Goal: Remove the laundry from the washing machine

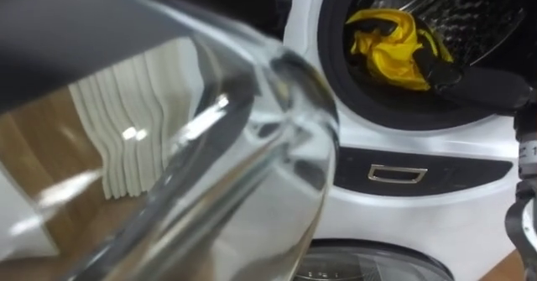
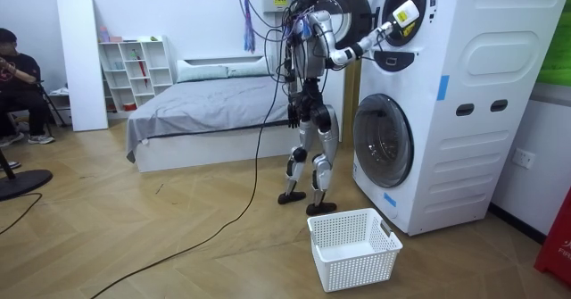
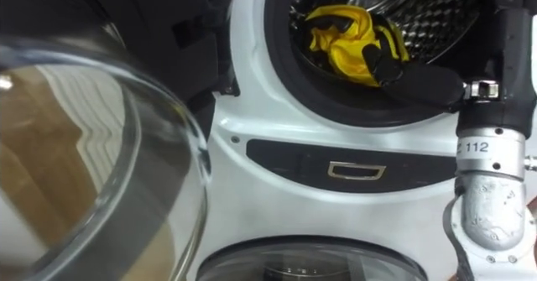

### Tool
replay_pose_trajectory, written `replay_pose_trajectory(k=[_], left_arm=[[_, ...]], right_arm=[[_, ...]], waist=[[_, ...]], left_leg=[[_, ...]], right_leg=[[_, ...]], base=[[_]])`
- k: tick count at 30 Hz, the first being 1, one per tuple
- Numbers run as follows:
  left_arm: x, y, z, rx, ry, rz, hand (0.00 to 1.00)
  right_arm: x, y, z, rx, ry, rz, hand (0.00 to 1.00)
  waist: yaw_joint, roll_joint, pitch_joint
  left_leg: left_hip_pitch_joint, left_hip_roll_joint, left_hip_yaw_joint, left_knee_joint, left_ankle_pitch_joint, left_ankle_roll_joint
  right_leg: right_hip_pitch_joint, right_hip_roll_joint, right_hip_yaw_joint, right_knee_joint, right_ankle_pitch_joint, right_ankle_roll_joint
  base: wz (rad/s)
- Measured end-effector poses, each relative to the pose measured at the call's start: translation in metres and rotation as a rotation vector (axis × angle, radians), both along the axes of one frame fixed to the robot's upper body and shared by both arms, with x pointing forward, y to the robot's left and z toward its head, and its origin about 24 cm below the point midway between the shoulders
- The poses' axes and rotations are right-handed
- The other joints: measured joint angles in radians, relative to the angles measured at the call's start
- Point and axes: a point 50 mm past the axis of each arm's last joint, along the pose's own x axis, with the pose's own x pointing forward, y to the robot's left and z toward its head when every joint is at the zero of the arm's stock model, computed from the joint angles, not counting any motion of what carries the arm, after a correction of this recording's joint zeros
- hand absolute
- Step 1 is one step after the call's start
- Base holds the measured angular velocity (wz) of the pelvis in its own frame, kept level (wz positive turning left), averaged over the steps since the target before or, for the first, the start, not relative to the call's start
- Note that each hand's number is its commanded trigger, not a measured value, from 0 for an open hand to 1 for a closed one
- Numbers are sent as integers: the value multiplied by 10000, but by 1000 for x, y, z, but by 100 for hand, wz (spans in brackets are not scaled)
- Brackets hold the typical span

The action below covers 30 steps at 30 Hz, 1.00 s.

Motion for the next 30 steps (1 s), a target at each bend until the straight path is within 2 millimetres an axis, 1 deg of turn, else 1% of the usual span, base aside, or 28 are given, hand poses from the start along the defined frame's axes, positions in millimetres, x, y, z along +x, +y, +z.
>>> replay_pose_trajectory(k=[1, 2, 4, 6, 9, 13, 17, 19, 21, 25, 27, 30], left_arm=[[-1, 0, 0, 3, 25, -32, 0], [-2, 0, 0, 15, 48, -49, 0], [-4, 0, 1, 65, 34, -18, 0], [-4, 0, 1, 89, 37, -15, 0], [-9, 0, 1, 53, 159, 39, 0], [-13, 2, 2, -83, 261, 104, 0], [-9, 1, 2, -298, 187, 46, 0], [-7, 5, 3, -355, 160, -35, 0], [-7, 6, 3, -385, 206, -37, 0], [-8, 5, 3, -581, 387, 13, 0], [-9, 5, 3, -673, 492, 54, 0], [-12, 6, 3, -664, 649, 114, 0]], right_arm=[[1, -1, -1, -35, 42, -1, 0], [3, -2, -2, -105, 162, 36, 0], [5, -5, -6, -128, 387, 51, 0], [7, -9, -9, -305, 705, 31, 0], [10, -11, -10, -393, 858, 72, 0], [15, -13, -15, -408, 1041, 91, 0], [24, -18, -21, -816, 1561, 143, 0], [30, -21, -24, -945, 1874, 232, 0], [35, -21, -26, -984, 2063, 299, 0], [40, -25, -24, -1123, 2345, 359, 0], [42, -28, -25, -1178, 2532, 315, 0], [46, -31, -25, -1253, 2845, 366, 0]], waist=[[21, 4, 3], [93, -59, -1], [125, -155, 20], [185, -320, 73], [235, -376, 72], [242, -381, 76], [272, -456, 121], [264, -557, 178], [256, -604, 187], [238, -608, 178], [238, -611, 158], [229, -620, 136]], left_leg=[[6, -3, -6, 1, 0, 0], [40, -16, -4, 2, 1, 2], [49, -26, -12, 21, 2, 3], [42, -30, -27, 0, -3, 7], [36, -35, -36, 2, -3, 12], [83, -53, -29, 54, -1, 14], [142, -67, -29, 100, 18, 48], [207, -103, -29, 102, 36, 77], [207, -142, -23, 105, 68, 110], [185, -227, -29, 114, 124, 194], [149, -264, -40, 179, 129, 233], [132, -298, -39, 264, 126, 264]], right_leg=[[3, 0, 1, 6, 0, 0], [10, 5, 14, 34, -1, 0], [15, -2, 17, 44, 0, -1], [35, -19, 11, 41, 7, 1], [38, -43, 15, 43, 18, 11], [116, -46, 19, 16, 91, 18], [203, -108, 36, 8, 138, 66], [274, -149, 29, 2, 155, 117], [276, -187, 38, 1, 177, 175], [267, -284, 33, 8, 225, 270], [268, -334, 14, 5, 253, 309], [289, -355, 16, 4, 311, 317]], base=[[-3], [-7], [-5], [0], [0], [0], [0], [0], [0], [0], [0], [0]])
